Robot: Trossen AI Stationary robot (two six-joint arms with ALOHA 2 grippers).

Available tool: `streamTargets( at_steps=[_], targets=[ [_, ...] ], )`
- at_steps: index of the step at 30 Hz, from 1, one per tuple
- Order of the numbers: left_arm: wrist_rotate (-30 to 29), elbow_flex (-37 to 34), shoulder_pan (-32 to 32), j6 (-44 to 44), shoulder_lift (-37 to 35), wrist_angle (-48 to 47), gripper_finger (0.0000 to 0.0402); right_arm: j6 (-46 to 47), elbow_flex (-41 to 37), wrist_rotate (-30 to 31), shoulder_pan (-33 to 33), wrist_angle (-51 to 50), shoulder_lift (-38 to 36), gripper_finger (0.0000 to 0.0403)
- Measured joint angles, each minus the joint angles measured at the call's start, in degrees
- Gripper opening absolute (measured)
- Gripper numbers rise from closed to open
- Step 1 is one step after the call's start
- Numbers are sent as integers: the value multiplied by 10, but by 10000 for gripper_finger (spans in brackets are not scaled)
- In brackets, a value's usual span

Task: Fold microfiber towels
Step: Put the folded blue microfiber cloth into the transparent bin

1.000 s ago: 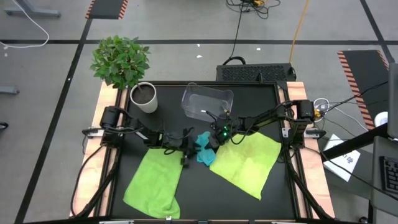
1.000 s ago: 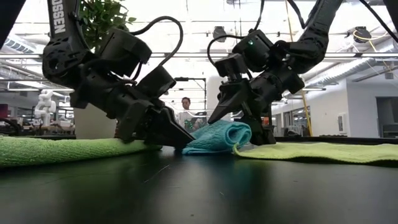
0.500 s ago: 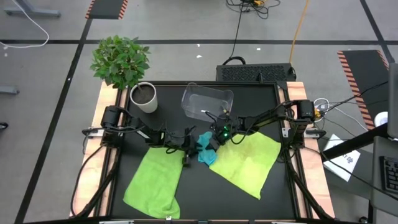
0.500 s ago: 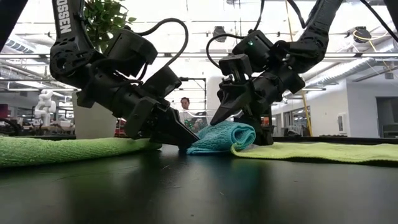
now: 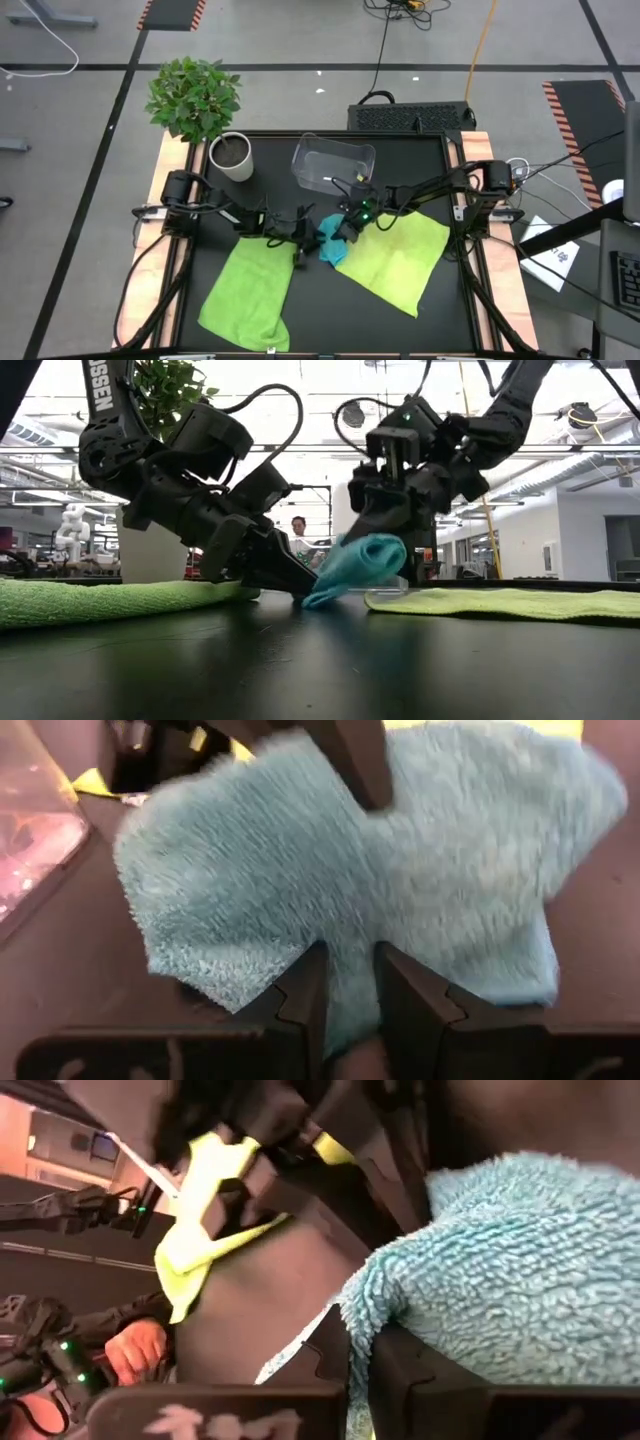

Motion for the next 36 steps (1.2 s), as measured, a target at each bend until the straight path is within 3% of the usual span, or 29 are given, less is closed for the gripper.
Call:
streamTargets(
  at_steps=[8,13,26,32,36],
  targets=[
    [-56,-1,-37,54,-82,-69,93,-29,1,-4,-4,-50,-57,2],
    [-87,-1,-60,40,-141,-149,93,-58,1,-3,-13,-63,-88,1],
    [-90,0,-84,-13,-132,-196,93,-111,18,-22,-103,-60,-156,1],
    [-90,-1,-84,-13,-130,-205,93,-125,59,-95,-166,-64,-159,0],
    [-90,-1,-84,-13,-130,-210,93,-153,106,-150,-222,-137,-159,0]
  ],
)
